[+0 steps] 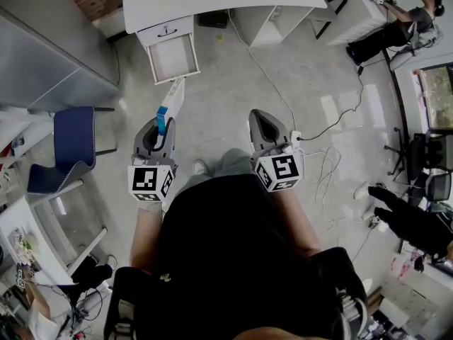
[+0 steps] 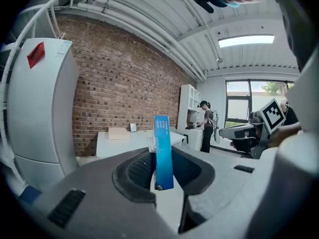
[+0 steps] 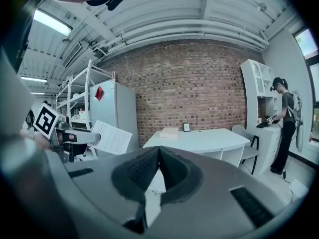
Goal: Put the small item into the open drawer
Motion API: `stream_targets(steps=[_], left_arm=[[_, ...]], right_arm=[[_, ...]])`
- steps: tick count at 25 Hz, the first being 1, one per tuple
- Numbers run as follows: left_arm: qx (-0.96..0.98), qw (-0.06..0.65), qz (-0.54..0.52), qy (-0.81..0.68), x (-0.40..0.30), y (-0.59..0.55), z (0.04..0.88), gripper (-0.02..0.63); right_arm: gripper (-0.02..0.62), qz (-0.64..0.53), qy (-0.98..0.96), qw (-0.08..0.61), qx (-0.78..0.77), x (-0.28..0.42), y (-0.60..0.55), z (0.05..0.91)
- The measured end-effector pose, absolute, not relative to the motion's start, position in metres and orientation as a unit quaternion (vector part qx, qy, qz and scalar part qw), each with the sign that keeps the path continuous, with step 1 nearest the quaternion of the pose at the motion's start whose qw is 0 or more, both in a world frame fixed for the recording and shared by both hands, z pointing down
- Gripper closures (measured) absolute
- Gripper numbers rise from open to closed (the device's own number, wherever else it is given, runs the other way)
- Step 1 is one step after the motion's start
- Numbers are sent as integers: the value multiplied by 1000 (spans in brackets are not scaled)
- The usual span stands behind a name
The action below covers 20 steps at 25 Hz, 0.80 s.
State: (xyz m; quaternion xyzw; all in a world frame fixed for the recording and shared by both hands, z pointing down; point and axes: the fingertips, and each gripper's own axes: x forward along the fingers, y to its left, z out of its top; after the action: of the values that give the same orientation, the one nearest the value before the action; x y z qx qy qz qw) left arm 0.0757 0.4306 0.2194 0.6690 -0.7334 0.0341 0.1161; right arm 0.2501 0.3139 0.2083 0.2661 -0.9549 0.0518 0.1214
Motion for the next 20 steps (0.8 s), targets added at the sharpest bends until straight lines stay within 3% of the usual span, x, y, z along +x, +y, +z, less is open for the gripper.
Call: stream_targets(steps=[20], left_arm=[[619, 159, 95, -763, -16, 254, 256, 520]], right_arm=[[584, 64, -965, 148, 209, 144, 98, 224]])
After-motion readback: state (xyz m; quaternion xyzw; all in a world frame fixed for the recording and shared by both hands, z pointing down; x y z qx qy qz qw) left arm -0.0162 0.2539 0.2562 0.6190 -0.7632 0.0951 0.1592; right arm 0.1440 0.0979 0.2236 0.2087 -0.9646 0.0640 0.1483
